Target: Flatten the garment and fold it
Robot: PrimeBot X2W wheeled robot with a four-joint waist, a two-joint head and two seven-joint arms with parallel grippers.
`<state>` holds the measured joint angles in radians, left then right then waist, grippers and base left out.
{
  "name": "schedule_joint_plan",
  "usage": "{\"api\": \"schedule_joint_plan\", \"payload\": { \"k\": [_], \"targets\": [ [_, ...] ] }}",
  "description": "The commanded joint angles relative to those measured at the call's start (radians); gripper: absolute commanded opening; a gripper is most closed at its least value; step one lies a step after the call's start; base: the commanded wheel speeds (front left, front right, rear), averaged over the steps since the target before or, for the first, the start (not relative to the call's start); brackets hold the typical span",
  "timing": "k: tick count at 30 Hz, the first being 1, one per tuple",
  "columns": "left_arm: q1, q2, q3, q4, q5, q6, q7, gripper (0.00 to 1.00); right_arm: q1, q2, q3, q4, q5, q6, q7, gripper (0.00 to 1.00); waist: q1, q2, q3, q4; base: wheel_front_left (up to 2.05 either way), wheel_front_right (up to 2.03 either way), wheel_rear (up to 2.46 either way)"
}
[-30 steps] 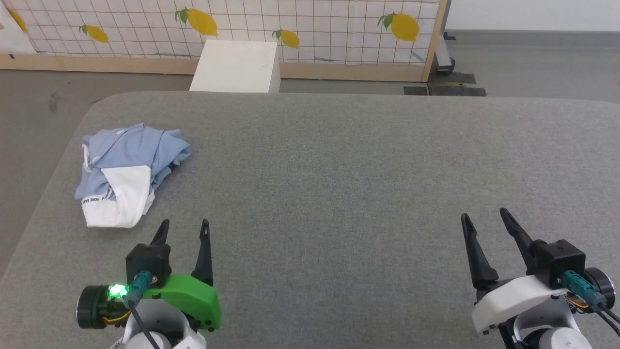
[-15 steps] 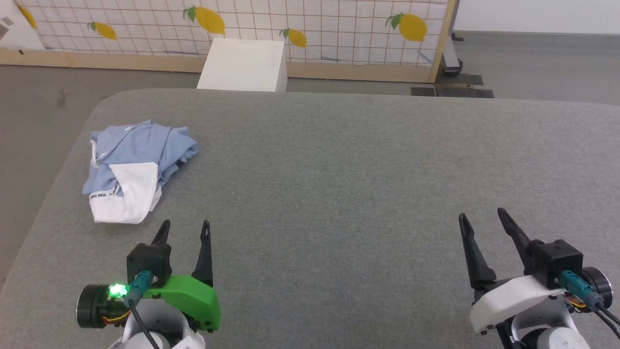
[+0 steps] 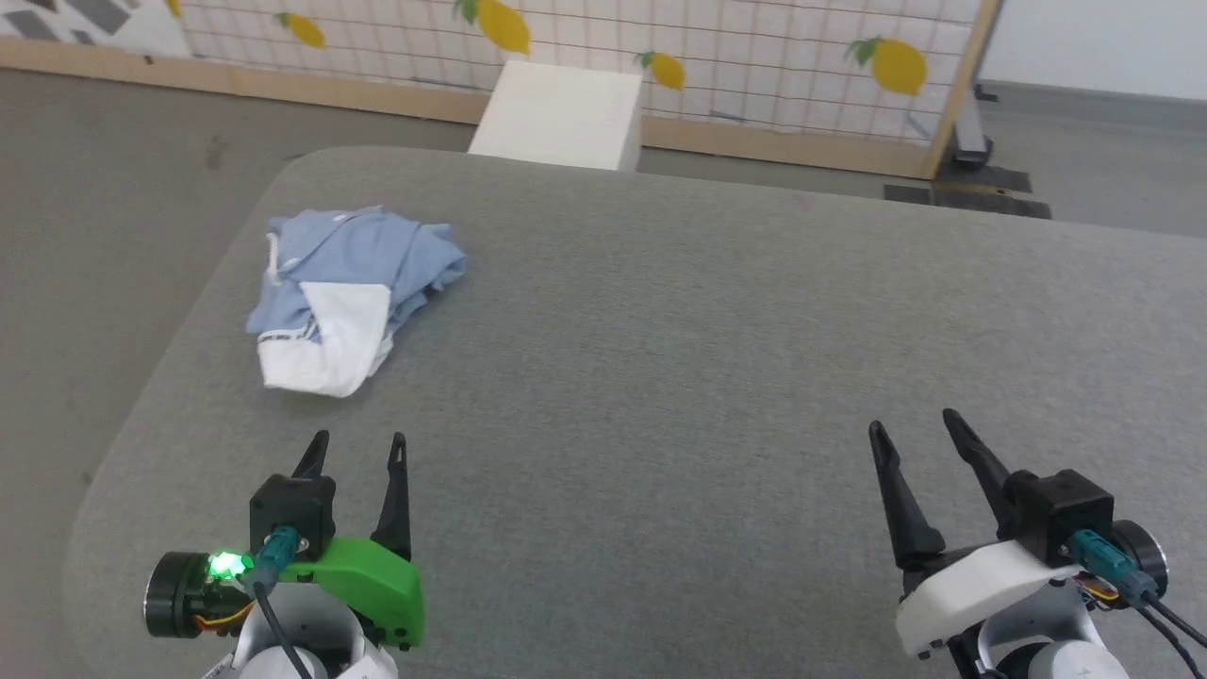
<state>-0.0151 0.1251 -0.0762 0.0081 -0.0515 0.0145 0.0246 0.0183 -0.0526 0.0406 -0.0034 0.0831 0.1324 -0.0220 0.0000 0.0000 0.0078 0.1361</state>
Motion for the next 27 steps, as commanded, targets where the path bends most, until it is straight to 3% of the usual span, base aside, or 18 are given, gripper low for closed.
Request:
{"api": "schedule_joint_plan", "payload": {
  "k": [1, 18, 27],
  "targets": [
    [-0.008, 0.010, -0.003, 0.004, 0.004, 0.006, -0.006, 1.00, 0.010, 0.002, 0.005, -0.009, 0.011, -0.001, 0.003, 1.00, 0.0000, 0.0000, -0.004, 0.047, 0.00, 0.00, 0.00],
    [-0.017, 0.032, -0.047, 0.017, 0.012, 0.021, -0.027, 1.00, 0.041, 0.002, 0.033, -0.022, 0.057, -0.002, 0.023, 1.00, 0.0000, 0.0000, -0.013, 0.222, 0.00, 0.00, 0.00],
    [-0.017, 0.039, -0.059, 0.017, 0.006, 0.031, -0.041, 1.00, 0.043, 0.002, 0.043, -0.024, 0.069, -0.002, 0.026, 1.00, 0.0000, 0.0000, -0.008, 0.265, 0.00, 0.00, 0.00]
  ]
}}
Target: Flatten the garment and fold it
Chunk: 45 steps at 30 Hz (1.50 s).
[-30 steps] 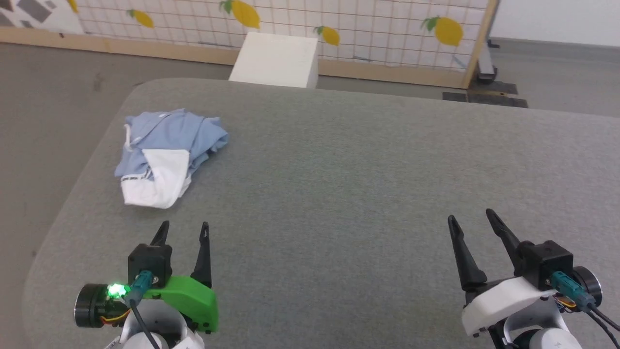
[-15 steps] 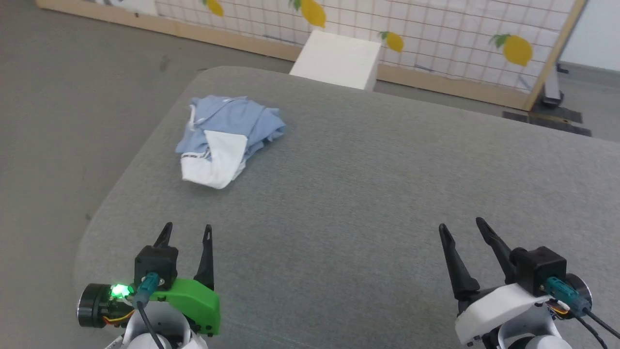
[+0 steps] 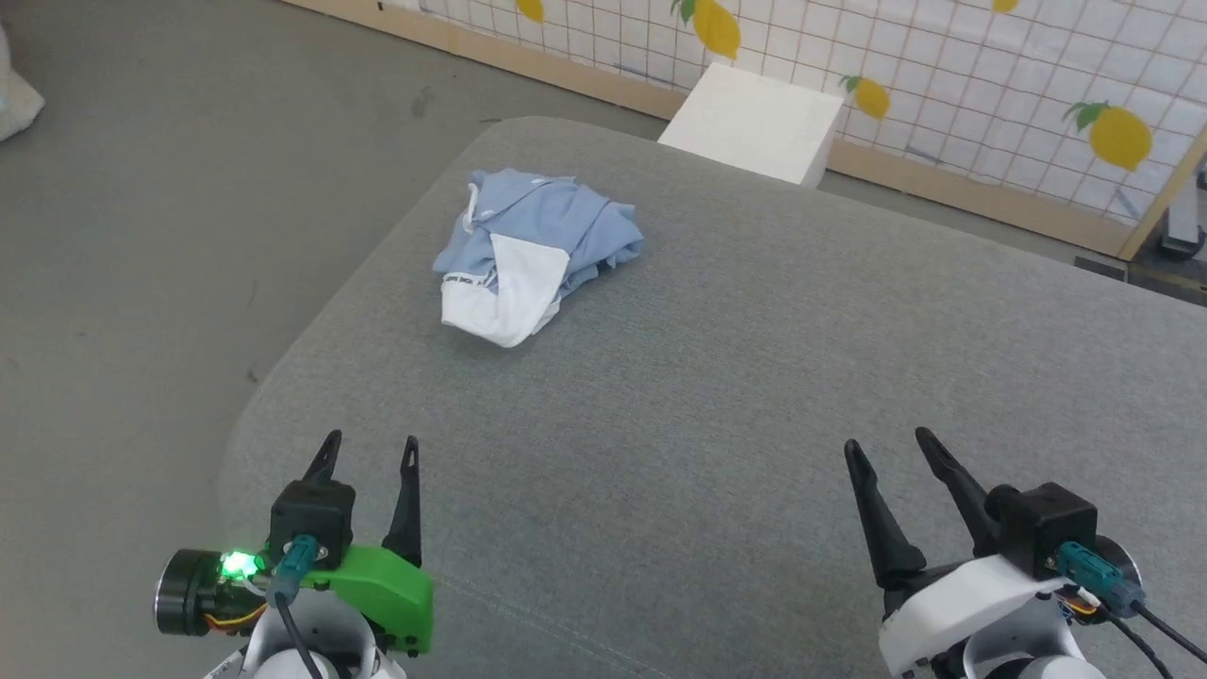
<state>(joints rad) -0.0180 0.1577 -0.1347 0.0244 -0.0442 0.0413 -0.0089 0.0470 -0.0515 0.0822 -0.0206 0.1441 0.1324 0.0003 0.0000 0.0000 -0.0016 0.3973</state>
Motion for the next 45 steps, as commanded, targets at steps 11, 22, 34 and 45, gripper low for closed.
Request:
{"api": "schedule_joint_plan", "payload": {
  "k": [11, 22, 34, 45],
  "targets": [
    [-0.013, 0.021, -0.007, -0.008, -0.015, -0.001, 0.003, 1.00, 0.023, 0.001, -0.009, -0.015, -0.002, -0.002, -0.001, 1.00, 0.0000, 0.0000, 0.019, -0.008, 0.00, 0.00, 0.00],
    [-0.190, 0.084, 0.029, -0.109, -0.141, -0.104, 0.192, 1.00, -0.034, 0.000, -0.052, -0.146, -0.083, -0.002, 0.025, 1.00, 0.0000, 0.0000, 0.252, -0.130, 0.00, 0.00, 0.00],
    [-0.664, 0.323, -0.012, 0.019, -0.323, -0.170, 0.501, 1.00, -0.139, 0.000, -0.079, -0.228, -0.125, -0.002, -0.005, 1.00, 0.0000, 0.0000, 0.536, -0.274, 0.00, 0.00, 0.00],
    [-0.883, 0.569, -0.192, 0.204, -0.572, -0.172, 0.772, 1.00, -0.188, 0.001, -0.093, -0.195, -0.109, -0.002, -0.073, 1.00, 0.0000, 0.0000, 0.638, -0.369, 0.00, 0.00, 0.00]
  ]
}}
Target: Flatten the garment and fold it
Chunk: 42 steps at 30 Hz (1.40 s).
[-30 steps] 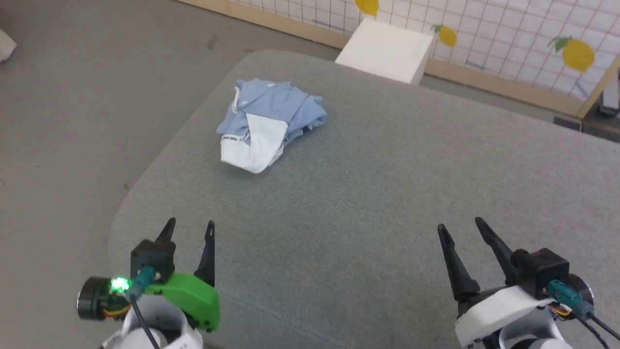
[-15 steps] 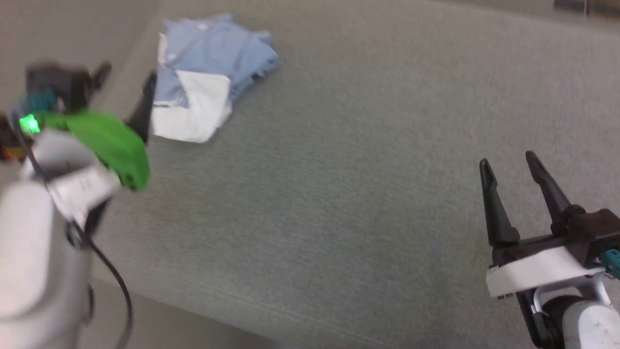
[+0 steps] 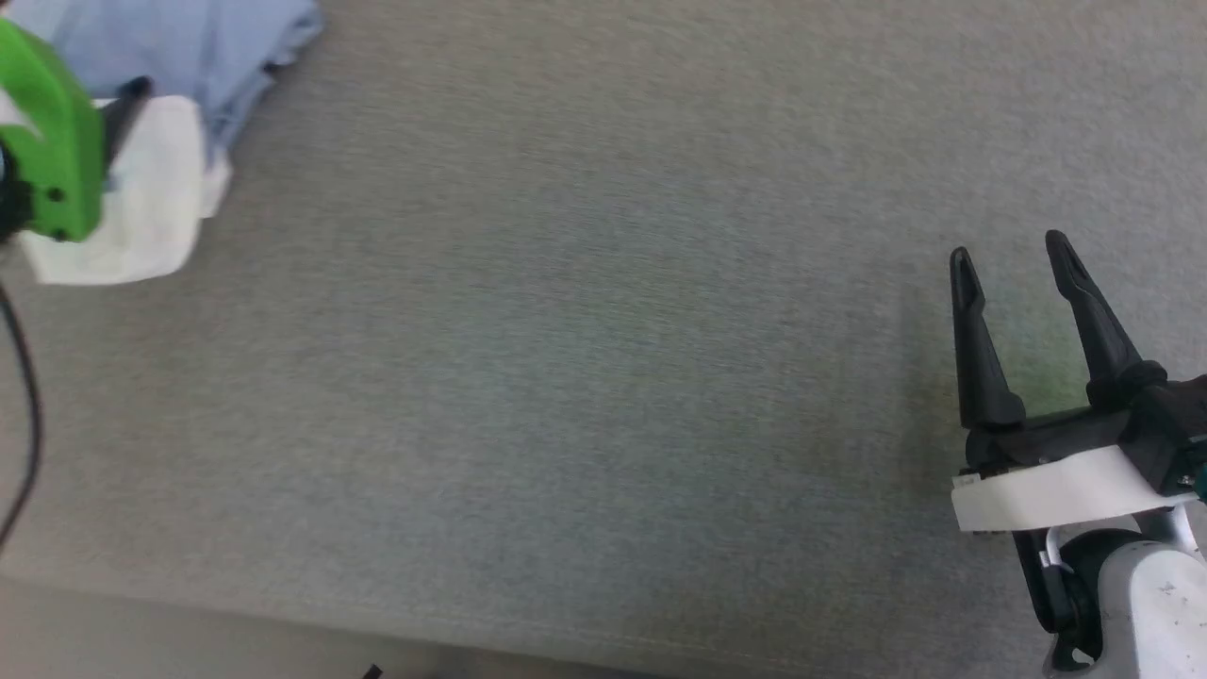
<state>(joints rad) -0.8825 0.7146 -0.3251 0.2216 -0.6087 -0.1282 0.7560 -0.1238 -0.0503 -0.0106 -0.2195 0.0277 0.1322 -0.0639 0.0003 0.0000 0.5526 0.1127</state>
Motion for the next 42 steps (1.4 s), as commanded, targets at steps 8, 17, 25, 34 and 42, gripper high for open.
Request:
{"api": "schedule_joint_plan", "payload": {
  "k": [8, 17, 25, 34, 42],
  "targets": [
    [-0.041, 0.085, -0.044, 0.095, -0.045, -0.002, 0.124, 1.00, -0.020, 0.000, -0.005, 0.028, 0.011, -0.002, -0.033, 1.00, -0.0003, 0.0000, 0.101, -0.098, 0.00, 0.00, 0.00],
    [-0.038, 0.090, -0.027, 0.118, -0.036, 0.003, 0.018, 0.00, -0.020, 0.000, -0.002, 0.068, 0.007, -0.002, -0.030, 1.00, -0.0003, 0.0000, 0.033, -0.077, 0.00, 0.00, 0.00],
    [-0.061, 0.080, 0.009, 0.096, 0.013, 0.003, -0.231, 0.00, 0.001, 0.000, -0.001, 0.123, 0.023, -0.002, -0.023, 1.00, -0.0003, 0.0000, -0.124, -0.055, 0.00, 0.00, 0.00],
    [-0.099, 0.010, -0.019, -0.027, 0.037, 0.001, -0.412, 0.00, 0.025, 0.000, 0.014, 0.169, 0.055, -0.002, -0.018, 1.00, -0.0003, 0.0000, -0.280, -0.067, 0.00, 0.00, 0.00],
    [-0.153, -0.140, -0.056, -0.144, 0.029, 0.045, -0.472, 0.00, 0.030, 0.000, 0.031, 0.183, 0.071, -0.002, -0.019, 1.00, -0.0003, 0.0000, -0.338, -0.130, 0.00, 0.00, 0.00]
  ]
}}
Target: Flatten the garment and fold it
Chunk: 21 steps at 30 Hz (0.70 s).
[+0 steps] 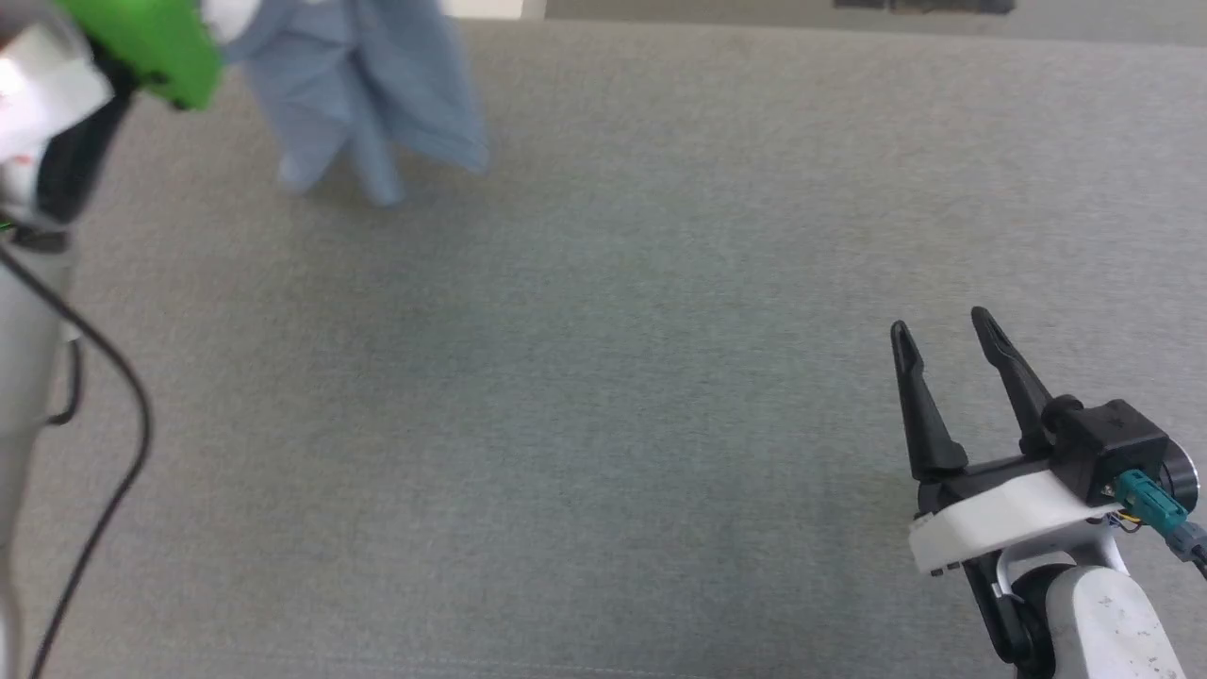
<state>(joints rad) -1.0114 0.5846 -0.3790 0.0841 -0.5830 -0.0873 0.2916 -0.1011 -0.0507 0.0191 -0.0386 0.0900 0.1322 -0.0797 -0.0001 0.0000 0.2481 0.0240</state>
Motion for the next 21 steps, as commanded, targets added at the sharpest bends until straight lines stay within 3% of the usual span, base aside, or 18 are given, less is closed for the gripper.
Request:
{"api": "schedule_joint_plan", "payload": {
  "k": [1, 8, 16, 17, 18, 21],
  "targets": [
    [-0.031, -0.027, -0.013, -0.014, 0.005, 0.006, -0.006, 0.00, 0.006, 0.000, 0.001, 0.002, 0.008, -0.002, -0.005, 1.00, 0.0001, 0.0000, -0.035, -0.051, 0.00, 0.00, 0.00],
    [0.040, -0.163, -0.165, -0.016, 0.022, 0.021, 0.038, 0.00, 0.006, 0.000, -0.050, 0.010, 0.021, -0.002, -0.038, 1.00, 0.0001, 0.0000, -0.034, -0.130, 0.00, 0.00, 0.00],
    [0.335, -0.269, -0.411, -0.006, 0.037, 0.037, 0.095, 0.00, -0.010, 0.000, -0.098, 0.024, 0.036, -0.002, -0.069, 1.00, 0.0001, 0.0000, -0.016, -0.200, 0.00, 0.00, 0.00],
    [0.374, -0.275, -0.441, -0.009, 0.033, 0.034, 0.102, 0.39, -0.012, 0.000, -0.099, 0.026, 0.036, -0.002, -0.072, 1.00, 0.0001, 0.0000, -0.017, -0.205, 0.00, 0.00, 0.00],
    [0.403, -0.278, -0.464, -0.010, 0.030, 0.031, 0.110, 1.00, -0.012, 0.000, -0.100, 0.029, 0.035, -0.002, -0.074, 1.00, 0.0001, 0.0000, -0.018, -0.208, 0.00, 0.00, 0.00],
    [0.471, -0.281, -0.521, -0.027, 0.028, 0.026, 0.125, 1.00, -0.012, 0.000, -0.101, 0.036, 0.034, -0.002, -0.077, 1.00, 0.0001, 0.0000, -0.022, -0.211, 0.00, 0.00, 0.00]
  ]
}}
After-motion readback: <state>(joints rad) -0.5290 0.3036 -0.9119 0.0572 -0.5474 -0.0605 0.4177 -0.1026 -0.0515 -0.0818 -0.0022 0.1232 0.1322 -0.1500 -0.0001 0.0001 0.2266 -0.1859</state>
